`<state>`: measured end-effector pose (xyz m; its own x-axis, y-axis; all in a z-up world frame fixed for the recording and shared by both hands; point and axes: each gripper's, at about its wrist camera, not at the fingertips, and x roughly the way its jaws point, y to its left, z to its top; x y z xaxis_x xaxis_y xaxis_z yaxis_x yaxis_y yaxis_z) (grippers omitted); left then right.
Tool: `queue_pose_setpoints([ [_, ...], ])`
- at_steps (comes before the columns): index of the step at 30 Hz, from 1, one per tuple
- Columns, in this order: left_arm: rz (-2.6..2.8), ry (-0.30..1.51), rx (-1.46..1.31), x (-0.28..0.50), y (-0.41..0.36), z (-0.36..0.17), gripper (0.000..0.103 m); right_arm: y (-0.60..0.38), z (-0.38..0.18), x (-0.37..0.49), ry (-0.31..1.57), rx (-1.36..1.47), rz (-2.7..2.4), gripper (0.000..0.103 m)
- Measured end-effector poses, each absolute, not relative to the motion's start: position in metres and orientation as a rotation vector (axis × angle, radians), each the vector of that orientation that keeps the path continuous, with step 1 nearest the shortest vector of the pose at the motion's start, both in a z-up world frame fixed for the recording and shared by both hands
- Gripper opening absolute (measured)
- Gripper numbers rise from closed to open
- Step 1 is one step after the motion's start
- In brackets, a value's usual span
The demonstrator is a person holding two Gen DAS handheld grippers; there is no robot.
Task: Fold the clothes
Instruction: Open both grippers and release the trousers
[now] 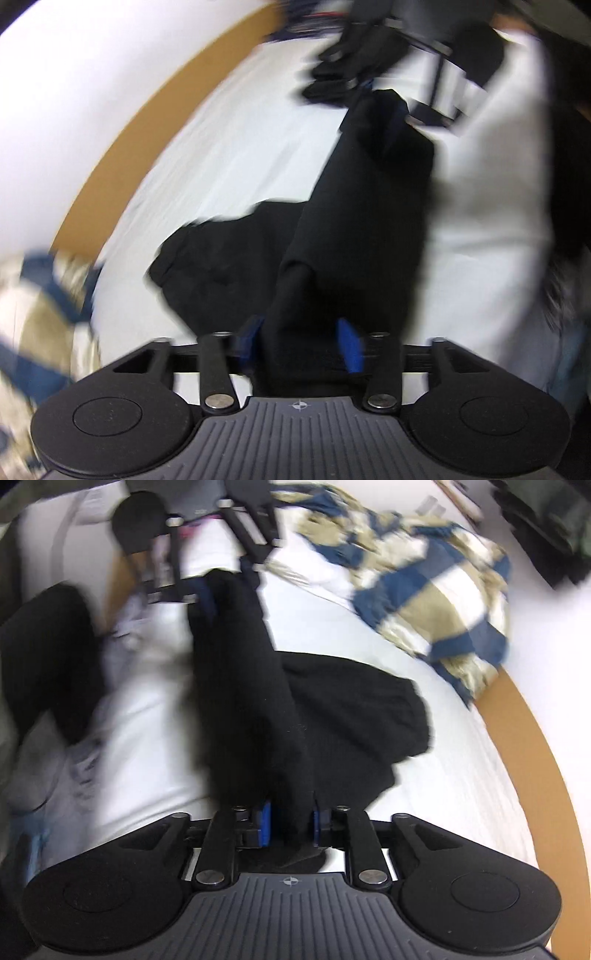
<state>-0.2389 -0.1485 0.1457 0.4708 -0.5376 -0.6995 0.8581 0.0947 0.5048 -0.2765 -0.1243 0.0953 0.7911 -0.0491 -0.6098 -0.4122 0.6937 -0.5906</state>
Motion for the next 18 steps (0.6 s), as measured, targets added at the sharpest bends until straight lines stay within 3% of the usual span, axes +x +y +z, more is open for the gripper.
queue_pose_setpoints([
  [1,-1.013,0.368,1.003,-0.229,-0.153,0.142,0.076,-0.124,0.090,-0.265,0.621,-0.829,0.163,0.054],
  [3,-0.853,0.337,0.903,-0.211,-0.160,0.125,0.102,-0.120,0.072,-0.245,0.507,-0.937,0.030,0.083],
  [5,-0.722,0.351,0.872,-0.200,-0.173,0.096,0.102,-0.119,0.050,-0.230,0.391,-0.955,-0.102,0.090],
  [7,-0.669,0.343,0.905,-0.202,-0.178,0.077,0.102,-0.121,0.033,-0.219,0.401,-0.900,-0.121,0.089],
  [11,-0.711,0.264,0.874,-0.217,-0.169,0.092,0.102,-0.124,0.042,-0.238,0.312,-0.802,-0.072,0.090],
  [13,-0.811,0.233,0.800,-0.224,-0.167,0.104,0.103,-0.130,0.055,-0.252,0.258,-0.666,0.013,0.100],
  [15,-0.854,0.195,0.773,-0.229,-0.178,0.101,0.103,-0.135,0.059,-0.256,0.249,-0.542,0.091,0.103],
  [18,-0.812,0.223,0.803,-0.223,-0.197,0.068,0.103,-0.135,0.032,-0.238,0.351,-0.578,0.059,0.103],
])
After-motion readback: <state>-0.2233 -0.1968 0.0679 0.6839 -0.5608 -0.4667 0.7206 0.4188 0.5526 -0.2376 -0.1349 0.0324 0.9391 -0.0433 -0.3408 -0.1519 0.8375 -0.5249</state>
